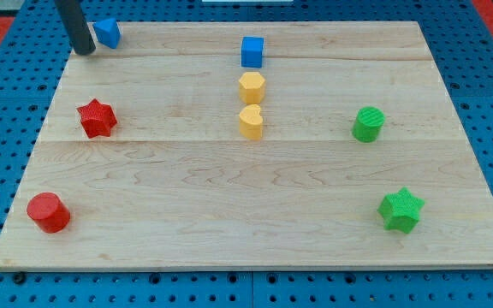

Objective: Move the blue triangle to the top center

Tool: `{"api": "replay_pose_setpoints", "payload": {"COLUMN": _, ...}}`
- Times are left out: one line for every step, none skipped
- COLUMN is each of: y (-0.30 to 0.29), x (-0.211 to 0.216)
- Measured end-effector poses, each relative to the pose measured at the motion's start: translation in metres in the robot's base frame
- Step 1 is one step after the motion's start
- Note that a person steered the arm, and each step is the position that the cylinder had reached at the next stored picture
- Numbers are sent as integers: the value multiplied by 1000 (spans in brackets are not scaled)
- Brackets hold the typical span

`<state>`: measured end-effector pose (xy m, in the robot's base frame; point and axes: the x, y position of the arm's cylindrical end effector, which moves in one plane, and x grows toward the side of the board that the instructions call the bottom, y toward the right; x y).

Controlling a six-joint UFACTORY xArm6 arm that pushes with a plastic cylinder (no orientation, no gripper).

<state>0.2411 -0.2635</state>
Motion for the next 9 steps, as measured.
{"api": "replay_pose_setpoints", "payload": {"y": 12, "x": -20}}
{"api": "replay_pose_setpoints", "payload": {"y": 50, "x": -20}}
{"api": "replay_pose_setpoints", "payload": {"y": 71, "x": -20}}
{"api": "replay_pose_setpoints", "payload": {"y": 6, "x": -28}}
{"api": "replay_pose_setpoints", "payload": {"y": 33, "x": -49}}
{"api": "replay_pose_setpoints", "payload": {"y": 89, "x": -50}}
{"api": "replay_pose_setpoints", "payload": {"y": 148, "x": -35}}
{"api": "replay_pose_setpoints", "payload": {"y": 204, "x": -23}}
{"api": "replay_pose_setpoints", "payload": {"y": 245, "x": -23}}
